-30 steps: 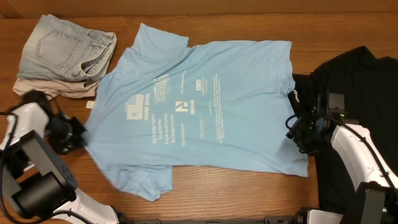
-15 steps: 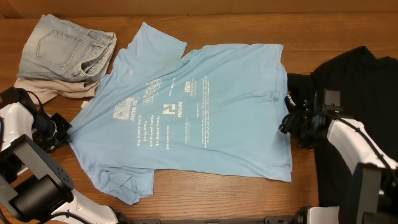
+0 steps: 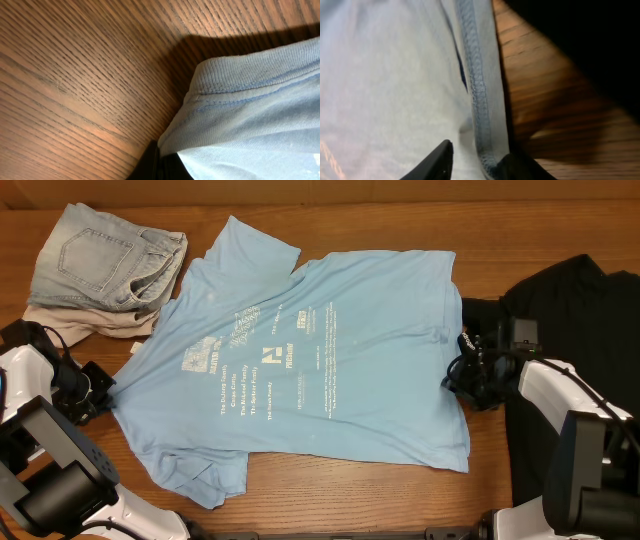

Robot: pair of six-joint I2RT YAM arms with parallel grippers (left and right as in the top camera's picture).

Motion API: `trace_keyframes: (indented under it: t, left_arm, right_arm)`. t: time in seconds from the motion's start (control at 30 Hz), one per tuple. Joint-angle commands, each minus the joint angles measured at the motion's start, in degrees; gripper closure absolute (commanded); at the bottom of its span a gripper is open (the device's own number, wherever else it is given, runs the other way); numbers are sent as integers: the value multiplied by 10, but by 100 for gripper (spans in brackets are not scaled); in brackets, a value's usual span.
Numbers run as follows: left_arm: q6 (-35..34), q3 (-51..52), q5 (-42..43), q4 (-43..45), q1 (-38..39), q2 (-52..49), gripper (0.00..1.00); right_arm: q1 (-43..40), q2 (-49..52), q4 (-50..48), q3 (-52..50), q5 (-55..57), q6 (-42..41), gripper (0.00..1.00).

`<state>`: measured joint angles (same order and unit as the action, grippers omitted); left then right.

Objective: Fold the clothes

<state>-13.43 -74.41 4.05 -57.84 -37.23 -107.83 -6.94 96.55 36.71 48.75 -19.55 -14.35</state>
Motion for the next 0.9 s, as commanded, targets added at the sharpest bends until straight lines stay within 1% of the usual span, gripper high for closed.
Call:
trace_keyframes:
  t: [0.0,0.17,0.27,0.3,0.43,0.73,0.87]
  left_arm:
    - [-9,-9,0,0,-1,-3,96]
    - [-9,-9,1,2,-1,-3,96]
    - [-9,-16,5,1,-1,-3,96]
    - [-9,-21,7,-2,-1,-3,96]
    - [-2,-52,21,-21,-1,-3,96]
    - [2,-147,35,-83,-2,-3,96]
    - [30,-185,87,-89,-2,-3,96]
  right_arm:
    - [11,25,19,-14,-3,8,70]
    - [7,25,29,-12,22,-8,84]
    - [7,24,49,5,48,-9,95]
    - [7,24,61,15,59,-9,96]
    - [7,13,117,72,91,-8,96]
    - [7,-33,191,168,88,-9,96]
    - [7,-47,209,189,88,-7,96]
